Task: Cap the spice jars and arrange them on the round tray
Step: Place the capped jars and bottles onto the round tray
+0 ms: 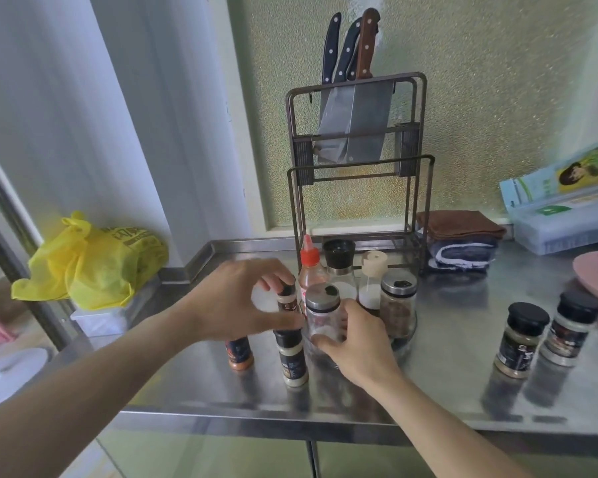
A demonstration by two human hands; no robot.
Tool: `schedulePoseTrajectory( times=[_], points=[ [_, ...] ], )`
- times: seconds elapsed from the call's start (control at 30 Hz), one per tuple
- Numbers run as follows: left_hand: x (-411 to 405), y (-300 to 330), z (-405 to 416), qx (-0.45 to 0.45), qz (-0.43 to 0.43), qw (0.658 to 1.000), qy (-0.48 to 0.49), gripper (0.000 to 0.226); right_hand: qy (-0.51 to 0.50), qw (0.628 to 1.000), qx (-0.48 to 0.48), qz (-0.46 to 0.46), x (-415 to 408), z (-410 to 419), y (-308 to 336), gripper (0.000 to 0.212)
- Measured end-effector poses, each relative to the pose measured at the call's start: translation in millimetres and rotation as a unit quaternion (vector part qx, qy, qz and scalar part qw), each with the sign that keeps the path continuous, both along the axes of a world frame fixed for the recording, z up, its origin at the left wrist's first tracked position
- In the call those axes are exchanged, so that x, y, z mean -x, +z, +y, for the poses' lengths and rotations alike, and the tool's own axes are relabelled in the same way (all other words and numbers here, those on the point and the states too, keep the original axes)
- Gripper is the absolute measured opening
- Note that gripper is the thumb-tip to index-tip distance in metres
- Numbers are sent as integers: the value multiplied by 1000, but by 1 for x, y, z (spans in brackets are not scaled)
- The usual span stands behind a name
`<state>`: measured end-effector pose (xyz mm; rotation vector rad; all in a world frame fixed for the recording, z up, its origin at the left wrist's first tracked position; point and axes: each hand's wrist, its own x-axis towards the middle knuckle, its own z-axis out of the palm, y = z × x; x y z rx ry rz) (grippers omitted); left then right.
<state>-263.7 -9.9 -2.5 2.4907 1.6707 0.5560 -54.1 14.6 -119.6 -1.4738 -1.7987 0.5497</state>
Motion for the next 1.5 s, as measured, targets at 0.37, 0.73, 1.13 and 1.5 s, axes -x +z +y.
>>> schedulePoseTrajectory(
  times=[0.37, 0.73, 1.13, 1.5],
  points=[
    [-17, -13, -1, 58, 99, 993, -39, 44, -16, 995, -91, 40, -23, -39, 1, 46],
    [-90, 40, 4, -43, 42, 994, -87, 41, -10, 986, -85, 142, -64, -65, 7, 34],
    [-123, -3, 41, -15, 222, 972, -76, 39, -307, 883, -289, -207, -159, -75, 12, 34],
    [-118, -6, 45, -4, 172, 981, -88, 44, -267, 919, -189, -222, -163, -54, 28, 39]
  ],
)
